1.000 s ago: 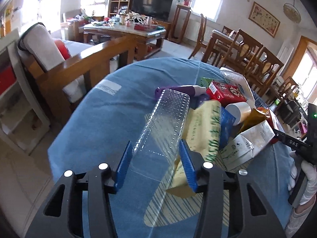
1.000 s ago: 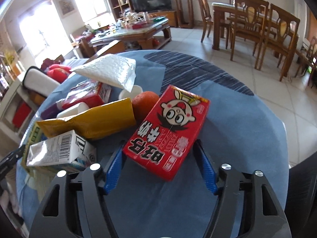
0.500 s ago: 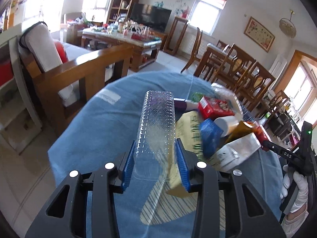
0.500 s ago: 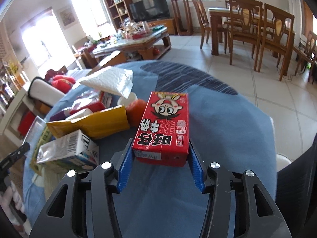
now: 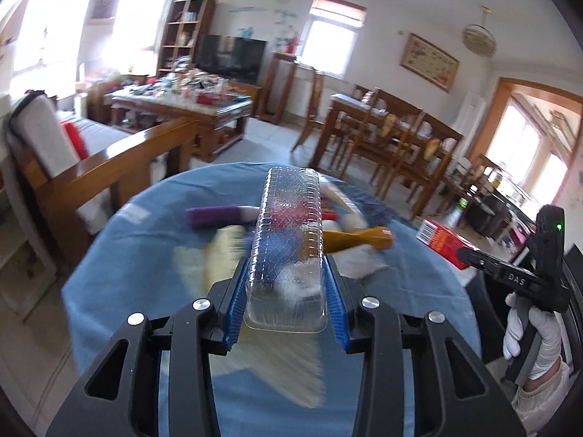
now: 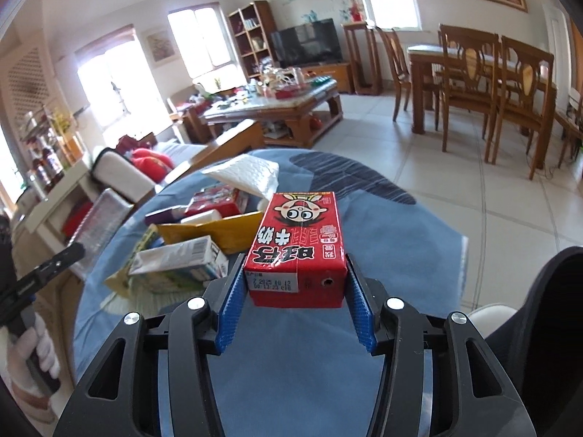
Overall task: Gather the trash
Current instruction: 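Carry tray and red carton to the black bin and release both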
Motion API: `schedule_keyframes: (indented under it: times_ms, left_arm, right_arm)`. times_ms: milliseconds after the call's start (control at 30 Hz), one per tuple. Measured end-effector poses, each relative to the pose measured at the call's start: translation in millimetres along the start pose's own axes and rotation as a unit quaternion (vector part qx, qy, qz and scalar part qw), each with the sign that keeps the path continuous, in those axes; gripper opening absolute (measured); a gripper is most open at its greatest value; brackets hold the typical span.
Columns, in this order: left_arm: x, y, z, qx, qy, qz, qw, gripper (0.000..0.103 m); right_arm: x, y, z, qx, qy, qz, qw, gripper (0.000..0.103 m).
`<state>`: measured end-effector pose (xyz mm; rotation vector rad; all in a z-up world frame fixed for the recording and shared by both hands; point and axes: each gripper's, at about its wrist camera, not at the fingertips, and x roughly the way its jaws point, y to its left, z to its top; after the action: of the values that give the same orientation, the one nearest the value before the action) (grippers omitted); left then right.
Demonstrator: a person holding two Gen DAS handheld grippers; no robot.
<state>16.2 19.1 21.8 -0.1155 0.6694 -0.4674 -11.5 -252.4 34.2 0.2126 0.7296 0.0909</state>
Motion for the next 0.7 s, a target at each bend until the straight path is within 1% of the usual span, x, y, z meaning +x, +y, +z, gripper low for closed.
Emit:
schedule_keyframes:
  times_ms: [133, 233, 367, 400, 500, 600, 700]
  left_arm:
    - [9.1, -37.9, -1.2, 0.027, 0.003, -0.033, 0.9991, 0.039]
    - [17.9, -68.2, -1.3, 0.048, 0.008, -0.056, 0.9973, 0.039]
    - [36.0, -115.3, -1.7, 0.081, 0.016, -0.091, 0.9925, 0.039]
    - [38.9, -120.9, -2.3, 0.085, 0.018, -0.096, 0.9916, 0.039]
    - [56.0, -160.0, -7.4, 0.108, 0.027, -0.125, 0.9858, 0.039]
    - [63.7, -188.6, -16.2, 0.125, 0.037, -0.152, 0.9798, 0.039]
    - [83.3, -226.1, -24.8, 0.145, 0.053, -0.184, 0.9707, 0.039]
  right_arm:
    - [-27.2, -14.2, -7.4, 0.002, -0.01, 0.004, 1.0, 0.051]
    - [-51.5, -34.2, -15.2, 0.01, -0.023, -0.002, 1.0, 0.051]
    - [-79.6, -63.2, -24.4, 0.025, -0.041, -0.012, 0.999, 0.051]
    - [-87.6, -71.6, -27.5, 0.029, -0.046, -0.016, 0.998, 0.051]
    - [-108.9, -98.0, -37.7, 0.046, -0.06, -0.03, 0.997, 0.051]
    - [-129.9, -129.3, -50.0, 0.066, -0.07, -0.05, 0.994, 0.051]
    - [-147.4, -161.5, -64.2, 0.089, -0.075, -0.071, 0.991, 0.051]
